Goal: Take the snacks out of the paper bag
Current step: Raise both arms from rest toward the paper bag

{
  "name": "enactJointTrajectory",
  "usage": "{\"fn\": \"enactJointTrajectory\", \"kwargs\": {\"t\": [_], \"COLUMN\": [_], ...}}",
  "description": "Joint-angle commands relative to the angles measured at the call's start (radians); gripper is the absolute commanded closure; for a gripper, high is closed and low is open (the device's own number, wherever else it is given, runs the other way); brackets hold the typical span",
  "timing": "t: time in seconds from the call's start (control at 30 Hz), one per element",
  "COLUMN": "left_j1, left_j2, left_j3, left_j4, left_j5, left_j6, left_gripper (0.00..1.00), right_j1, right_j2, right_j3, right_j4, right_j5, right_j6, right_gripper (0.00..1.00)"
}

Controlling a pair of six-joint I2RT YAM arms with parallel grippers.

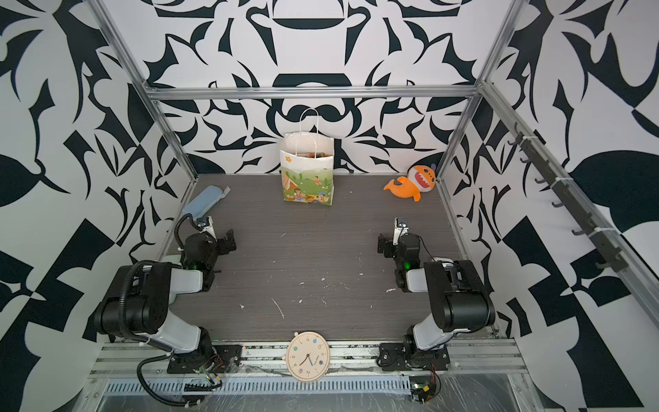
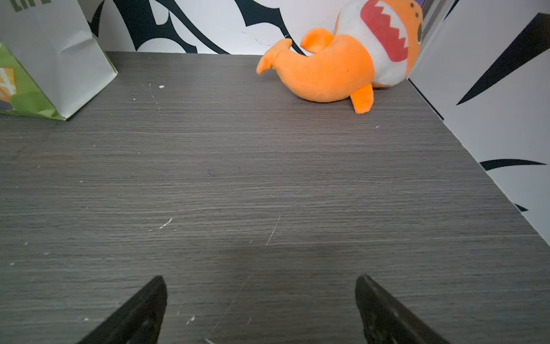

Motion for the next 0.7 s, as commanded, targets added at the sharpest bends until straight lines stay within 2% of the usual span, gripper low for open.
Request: {"fn": "enactJointTrajectory", "kwargs": {"t": [0.0, 0.53, 0.67], "left_j1": [0.0, 0.019, 0.019], "left_j2": [-0.005, -0.004, -0.005], "left_j3": [0.007, 0.014, 0.016], "left_j4": [0.001, -0.012, -0.013], "left_j5": [0.013, 0.043, 0.043], "left_j6": [0.001, -0.011, -0.012], "left_gripper": [0.01, 0.01, 0.01], "right_j1": [0.005, 0.005, 0.005], "right_j2": [-0.009, -0.007, -0.007], "right_j3": [0.006, 0.007, 0.007], "right_j4": [0.017, 0.018, 0.013], "right_j5": [-0.004, -0.004, 0.003], "right_j6": [-0.009, -0.012, -0.008], "right_gripper": [0.0, 0.0, 0.07]}}
